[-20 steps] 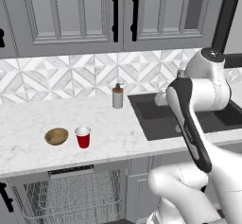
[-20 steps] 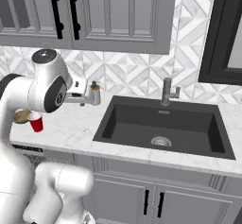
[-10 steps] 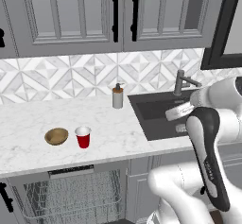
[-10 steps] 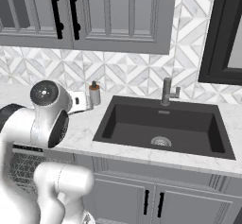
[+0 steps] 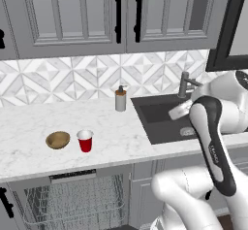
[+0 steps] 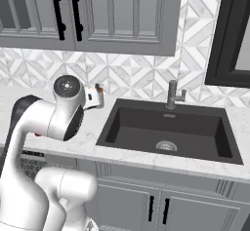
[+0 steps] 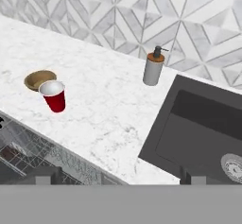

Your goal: Pick up the cup and bowl from the counter, place them in the dishwasher, and close the dishwasher door.

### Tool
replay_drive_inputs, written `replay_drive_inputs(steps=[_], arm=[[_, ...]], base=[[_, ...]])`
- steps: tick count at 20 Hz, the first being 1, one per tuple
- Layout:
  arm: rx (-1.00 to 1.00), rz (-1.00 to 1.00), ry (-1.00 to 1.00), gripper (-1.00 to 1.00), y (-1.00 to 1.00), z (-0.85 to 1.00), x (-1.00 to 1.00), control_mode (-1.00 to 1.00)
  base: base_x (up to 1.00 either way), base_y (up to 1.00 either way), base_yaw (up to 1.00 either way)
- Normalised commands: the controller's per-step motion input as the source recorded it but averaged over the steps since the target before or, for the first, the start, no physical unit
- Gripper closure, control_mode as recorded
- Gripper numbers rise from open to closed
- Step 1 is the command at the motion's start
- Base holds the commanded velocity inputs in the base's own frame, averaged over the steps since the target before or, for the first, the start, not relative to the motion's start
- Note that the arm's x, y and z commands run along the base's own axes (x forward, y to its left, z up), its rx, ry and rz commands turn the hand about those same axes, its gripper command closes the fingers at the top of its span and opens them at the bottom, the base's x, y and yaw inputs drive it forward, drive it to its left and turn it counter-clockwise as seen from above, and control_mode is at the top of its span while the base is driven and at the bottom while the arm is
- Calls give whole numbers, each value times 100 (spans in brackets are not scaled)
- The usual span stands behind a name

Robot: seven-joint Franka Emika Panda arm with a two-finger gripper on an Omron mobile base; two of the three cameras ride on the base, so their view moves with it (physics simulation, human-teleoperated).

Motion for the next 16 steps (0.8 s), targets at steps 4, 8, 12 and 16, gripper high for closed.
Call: replay_drive_inputs(steps=[4,8,12,16], arm=[[-2,-13,15,-100,0,0,42,-100],[-4,-4,13,-100,0,0,39,-100],[-2,0,7,-100,0,0,18,100],[0,0,0,-100,0,0,0,100]], base=[[0,0,0],[0,0,0],[28,-14,6],[4,-67,60]])
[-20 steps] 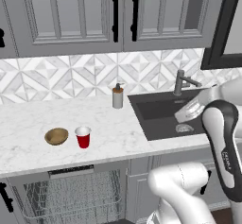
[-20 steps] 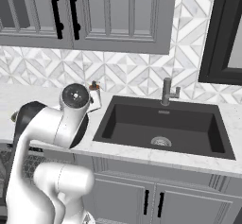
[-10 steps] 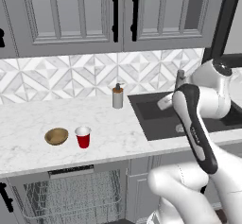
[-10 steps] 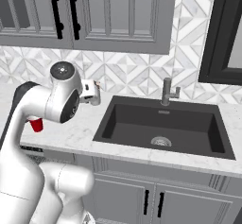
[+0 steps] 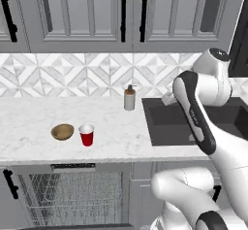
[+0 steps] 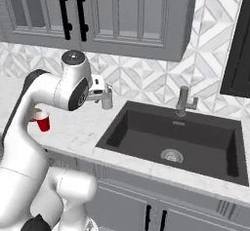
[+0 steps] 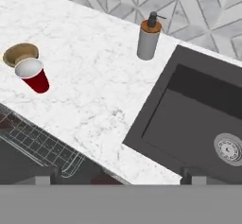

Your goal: Pick up the cup and bowl from the counter, place them in the dishwasher, and close the dishwasher door.

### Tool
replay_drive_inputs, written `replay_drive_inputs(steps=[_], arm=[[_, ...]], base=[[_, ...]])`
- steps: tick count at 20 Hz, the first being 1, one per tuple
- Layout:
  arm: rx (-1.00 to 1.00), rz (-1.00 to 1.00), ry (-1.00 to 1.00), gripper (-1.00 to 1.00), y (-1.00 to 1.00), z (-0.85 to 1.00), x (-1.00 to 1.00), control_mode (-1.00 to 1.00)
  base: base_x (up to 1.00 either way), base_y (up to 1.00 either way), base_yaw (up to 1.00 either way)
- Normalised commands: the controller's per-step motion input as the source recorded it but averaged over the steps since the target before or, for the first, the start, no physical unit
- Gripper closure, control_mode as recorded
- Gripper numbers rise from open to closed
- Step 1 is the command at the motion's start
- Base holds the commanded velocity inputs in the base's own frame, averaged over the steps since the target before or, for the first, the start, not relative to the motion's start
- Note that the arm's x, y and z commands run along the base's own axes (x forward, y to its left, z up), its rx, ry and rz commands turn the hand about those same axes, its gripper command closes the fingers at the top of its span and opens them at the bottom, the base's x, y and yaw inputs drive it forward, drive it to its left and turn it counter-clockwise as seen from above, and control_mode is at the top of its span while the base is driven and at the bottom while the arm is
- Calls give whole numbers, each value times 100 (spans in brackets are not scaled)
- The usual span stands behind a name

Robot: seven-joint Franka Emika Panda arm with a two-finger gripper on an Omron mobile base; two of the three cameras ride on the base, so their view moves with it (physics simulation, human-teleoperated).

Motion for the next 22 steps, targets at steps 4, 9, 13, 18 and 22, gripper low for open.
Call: replay_drive_inputs(steps=[4,9,13,18,22], arm=[[0,0,0,-100,0,0,0,100],[0,0,0,-100,0,0,0,100],[0,0,0,-100,0,0,0,100],[0,0,0,-100,0,0,0,100],[0,0,0,-100,0,0,0,100]], base=[[-34,-19,99],[-2,-3,100],[-7,-3,100],[-87,-26,66],[-82,-42,38]])
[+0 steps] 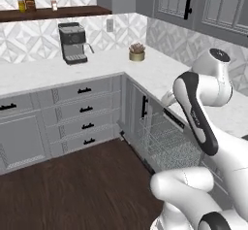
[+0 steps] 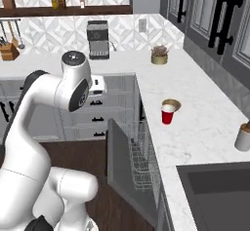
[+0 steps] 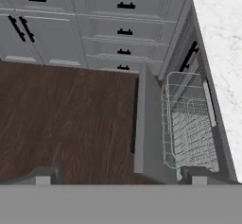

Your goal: Pick up the cup and bowl from the counter, place them in the dishwasher, and close the dishwasher door.

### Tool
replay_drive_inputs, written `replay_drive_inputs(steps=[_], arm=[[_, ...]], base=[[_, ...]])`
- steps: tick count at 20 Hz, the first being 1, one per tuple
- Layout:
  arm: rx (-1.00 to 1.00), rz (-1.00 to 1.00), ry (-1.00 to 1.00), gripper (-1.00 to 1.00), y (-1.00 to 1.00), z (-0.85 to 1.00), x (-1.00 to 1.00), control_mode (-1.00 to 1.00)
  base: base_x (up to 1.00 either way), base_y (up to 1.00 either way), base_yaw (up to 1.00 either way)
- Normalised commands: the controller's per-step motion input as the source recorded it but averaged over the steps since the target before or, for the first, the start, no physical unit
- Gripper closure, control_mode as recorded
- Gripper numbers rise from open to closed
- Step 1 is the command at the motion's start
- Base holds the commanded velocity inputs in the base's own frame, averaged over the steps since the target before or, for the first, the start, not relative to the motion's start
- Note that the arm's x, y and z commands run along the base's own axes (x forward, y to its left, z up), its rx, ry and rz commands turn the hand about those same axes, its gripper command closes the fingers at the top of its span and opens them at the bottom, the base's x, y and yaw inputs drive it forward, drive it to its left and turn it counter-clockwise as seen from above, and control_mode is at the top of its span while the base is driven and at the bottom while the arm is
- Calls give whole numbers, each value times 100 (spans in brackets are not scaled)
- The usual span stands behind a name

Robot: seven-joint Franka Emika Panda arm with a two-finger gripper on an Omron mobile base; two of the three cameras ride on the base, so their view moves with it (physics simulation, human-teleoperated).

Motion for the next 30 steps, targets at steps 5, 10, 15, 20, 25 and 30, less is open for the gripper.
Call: replay_drive_inputs(steps=[5,10,15,20,25,30], arm=[[0,0,0,-100,0,0,0,100],[0,0,0,-100,0,0,0,100],[0,0,0,-100,0,0,0,100],[0,0,0,-100,0,0,0,100],[0,0,0,-100,0,0,0,100],[0,-16,11,-100,-14,-13,59,-100]], base=[[64,-48,0],[44,-64,0],[56,-3,-7],[49,-32,-34],[52,-22,-35],[32,-8,-12]])
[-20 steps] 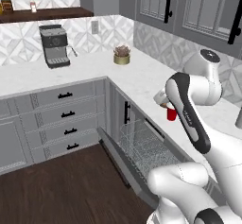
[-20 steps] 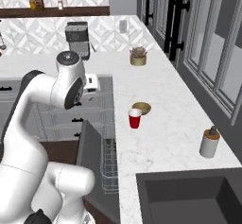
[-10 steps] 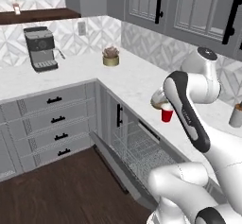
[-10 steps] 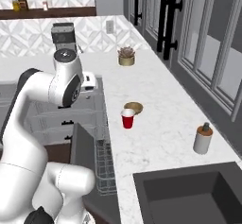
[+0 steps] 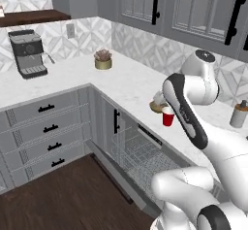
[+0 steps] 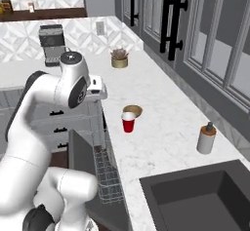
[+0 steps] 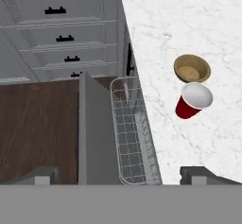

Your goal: Pick up the cup and bowl from the counter, place them in the dishwasher, and close the dishwasher door.

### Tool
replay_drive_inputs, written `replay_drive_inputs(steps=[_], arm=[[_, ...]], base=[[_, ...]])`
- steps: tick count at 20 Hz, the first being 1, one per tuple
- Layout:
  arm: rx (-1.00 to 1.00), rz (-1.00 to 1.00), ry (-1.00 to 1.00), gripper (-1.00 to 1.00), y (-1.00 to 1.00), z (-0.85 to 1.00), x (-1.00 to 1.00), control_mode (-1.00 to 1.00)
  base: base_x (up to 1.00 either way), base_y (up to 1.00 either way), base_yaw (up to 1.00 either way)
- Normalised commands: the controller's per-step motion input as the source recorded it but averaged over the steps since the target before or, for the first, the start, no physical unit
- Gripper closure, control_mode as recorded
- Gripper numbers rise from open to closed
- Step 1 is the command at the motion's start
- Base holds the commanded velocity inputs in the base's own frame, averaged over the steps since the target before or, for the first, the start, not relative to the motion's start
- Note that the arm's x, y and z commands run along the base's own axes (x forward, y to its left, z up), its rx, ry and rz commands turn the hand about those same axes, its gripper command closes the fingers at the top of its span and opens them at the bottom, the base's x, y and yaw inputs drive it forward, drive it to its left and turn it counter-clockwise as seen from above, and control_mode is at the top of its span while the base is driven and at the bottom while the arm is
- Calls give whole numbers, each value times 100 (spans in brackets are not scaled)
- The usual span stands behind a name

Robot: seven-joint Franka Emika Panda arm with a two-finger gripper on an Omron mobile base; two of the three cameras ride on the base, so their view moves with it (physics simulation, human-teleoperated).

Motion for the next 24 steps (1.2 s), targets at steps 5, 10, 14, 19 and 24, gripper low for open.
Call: replay_drive_inputs(steps=[5,10,14,19,24], arm=[[-3,-27,24,-100,-22,-42,96,-100],[0,-7,37,-100,-55,-40,55,-100],[0,-1,31,-100,-38,-43,38,-100],[0,0,15,-100,-2,-41,43,-100],[0,0,11,-100,-13,-47,38,-100]], base=[[0,0,0],[0,0,0],[0,0,0],[0,0,0],[0,0,0]])
